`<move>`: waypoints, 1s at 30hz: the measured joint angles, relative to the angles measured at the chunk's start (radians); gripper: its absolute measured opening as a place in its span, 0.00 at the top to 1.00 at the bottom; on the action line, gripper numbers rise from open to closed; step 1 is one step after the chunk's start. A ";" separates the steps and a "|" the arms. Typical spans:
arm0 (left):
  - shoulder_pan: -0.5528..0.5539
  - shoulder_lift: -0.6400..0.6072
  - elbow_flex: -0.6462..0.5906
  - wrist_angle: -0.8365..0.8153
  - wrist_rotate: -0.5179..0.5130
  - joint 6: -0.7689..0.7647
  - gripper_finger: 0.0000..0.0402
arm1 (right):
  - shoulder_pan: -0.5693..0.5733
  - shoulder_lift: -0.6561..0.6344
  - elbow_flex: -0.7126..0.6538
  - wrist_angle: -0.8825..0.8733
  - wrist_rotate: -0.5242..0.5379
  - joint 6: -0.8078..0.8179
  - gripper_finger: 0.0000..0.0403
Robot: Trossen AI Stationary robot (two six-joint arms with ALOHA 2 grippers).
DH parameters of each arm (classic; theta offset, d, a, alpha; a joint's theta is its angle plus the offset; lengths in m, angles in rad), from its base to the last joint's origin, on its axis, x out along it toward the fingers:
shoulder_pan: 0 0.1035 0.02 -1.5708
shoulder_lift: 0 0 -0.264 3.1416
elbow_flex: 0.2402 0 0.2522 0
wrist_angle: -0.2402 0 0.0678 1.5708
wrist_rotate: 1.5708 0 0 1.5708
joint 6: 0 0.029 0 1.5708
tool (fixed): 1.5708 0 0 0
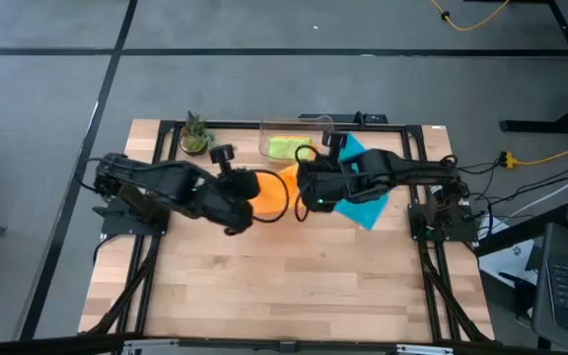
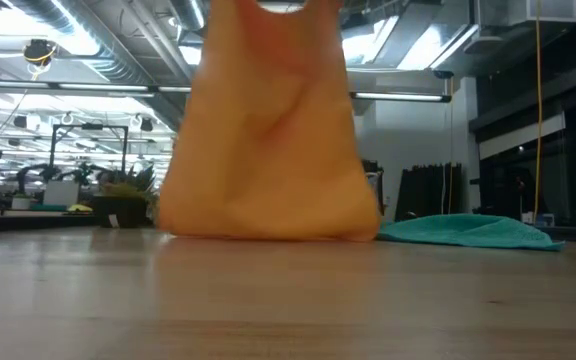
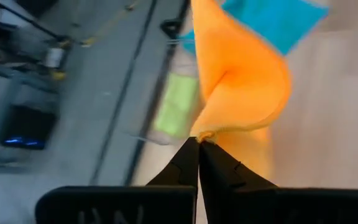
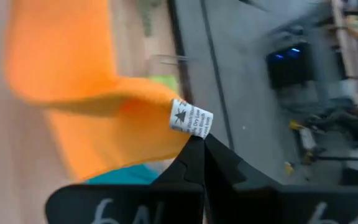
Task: Fold microfiber towels
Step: Fold the orange microfiber cloth
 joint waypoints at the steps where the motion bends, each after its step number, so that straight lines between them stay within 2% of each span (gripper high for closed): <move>1: -0.015 -0.012 0.000 -0.001 0.023 -0.022 1.00 | 0.013 -0.003 -0.002 -0.001 -0.047 0.013 1.00; 7: -0.130 -0.028 0.001 0.029 0.253 -0.176 1.00 | 0.119 -0.005 -0.002 -0.002 -0.511 0.129 1.00; 9: -0.173 -0.028 0.001 0.101 0.303 -0.159 1.00 | 0.161 -0.006 -0.002 0.003 -0.590 0.123 1.00; 11: -0.208 -0.028 0.019 0.160 0.314 -0.119 1.00 | 0.195 -0.020 -0.005 0.013 -0.588 0.122 1.00; 14: -0.237 -0.036 0.095 0.183 0.277 -0.077 1.00 | 0.220 -0.054 -0.002 0.014 -0.469 0.129 1.00; 17: -0.237 -0.038 0.153 0.121 0.207 -0.070 1.00 | 0.220 -0.067 -0.002 0.013 -0.306 0.135 1.00; 20: -0.193 -0.035 0.160 0.023 0.191 -0.097 1.00 | 0.178 -0.065 -0.009 0.014 -0.214 0.126 1.00; 25: -0.074 -0.033 0.054 -0.004 0.168 -0.120 1.00 | 0.040 -0.042 -0.072 0.033 -0.156 0.116 1.00; 30: 0.056 -0.035 -0.184 0.006 0.196 -0.138 1.00 | -0.102 -0.020 -0.257 0.139 -0.223 0.087 1.00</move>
